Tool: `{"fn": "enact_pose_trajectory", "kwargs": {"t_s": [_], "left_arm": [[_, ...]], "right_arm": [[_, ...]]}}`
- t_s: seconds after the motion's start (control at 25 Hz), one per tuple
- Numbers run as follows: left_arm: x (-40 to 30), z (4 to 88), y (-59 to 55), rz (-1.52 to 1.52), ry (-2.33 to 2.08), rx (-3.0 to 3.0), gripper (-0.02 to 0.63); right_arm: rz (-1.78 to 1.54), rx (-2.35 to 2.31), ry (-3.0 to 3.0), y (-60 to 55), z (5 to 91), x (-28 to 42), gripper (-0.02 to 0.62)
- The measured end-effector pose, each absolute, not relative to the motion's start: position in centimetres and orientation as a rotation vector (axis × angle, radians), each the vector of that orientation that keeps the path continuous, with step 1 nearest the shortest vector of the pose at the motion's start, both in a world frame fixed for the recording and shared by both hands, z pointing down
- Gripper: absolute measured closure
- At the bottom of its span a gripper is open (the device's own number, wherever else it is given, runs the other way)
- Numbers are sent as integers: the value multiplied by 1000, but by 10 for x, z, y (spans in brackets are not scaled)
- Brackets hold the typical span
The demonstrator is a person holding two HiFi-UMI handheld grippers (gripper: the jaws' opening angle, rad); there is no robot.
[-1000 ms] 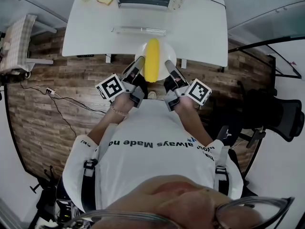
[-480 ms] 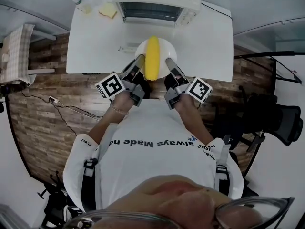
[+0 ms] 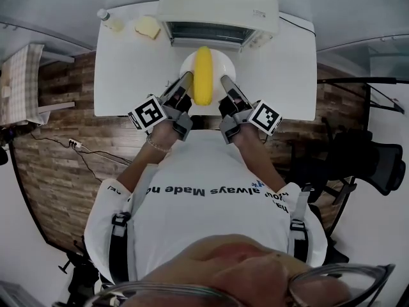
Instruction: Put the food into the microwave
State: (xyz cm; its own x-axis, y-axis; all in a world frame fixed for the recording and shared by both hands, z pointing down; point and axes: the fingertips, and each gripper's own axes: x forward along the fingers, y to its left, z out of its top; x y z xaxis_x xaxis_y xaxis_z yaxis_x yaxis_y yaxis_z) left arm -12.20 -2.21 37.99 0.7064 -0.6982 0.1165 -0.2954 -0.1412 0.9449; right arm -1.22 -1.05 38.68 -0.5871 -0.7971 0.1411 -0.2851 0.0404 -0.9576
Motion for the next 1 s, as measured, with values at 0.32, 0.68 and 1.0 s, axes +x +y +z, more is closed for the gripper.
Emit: {"fn": "enact_pose_trajectory", "kwargs": {"t_s": [0.32,0.68,1.0], "left_arm": [[-122,388,-49,-379,-795,1753,584],[-100,390,-67,-375,-797,1734,584],[-68,397,-80,-396,-782,1680,584]], "right_arm": [[-1581,-1110,1857,-34,397,-12,569],[-1603,-1121,1853,-51,399,11,569],[-1626,-1117,1848,-66,403,40,569]]}}
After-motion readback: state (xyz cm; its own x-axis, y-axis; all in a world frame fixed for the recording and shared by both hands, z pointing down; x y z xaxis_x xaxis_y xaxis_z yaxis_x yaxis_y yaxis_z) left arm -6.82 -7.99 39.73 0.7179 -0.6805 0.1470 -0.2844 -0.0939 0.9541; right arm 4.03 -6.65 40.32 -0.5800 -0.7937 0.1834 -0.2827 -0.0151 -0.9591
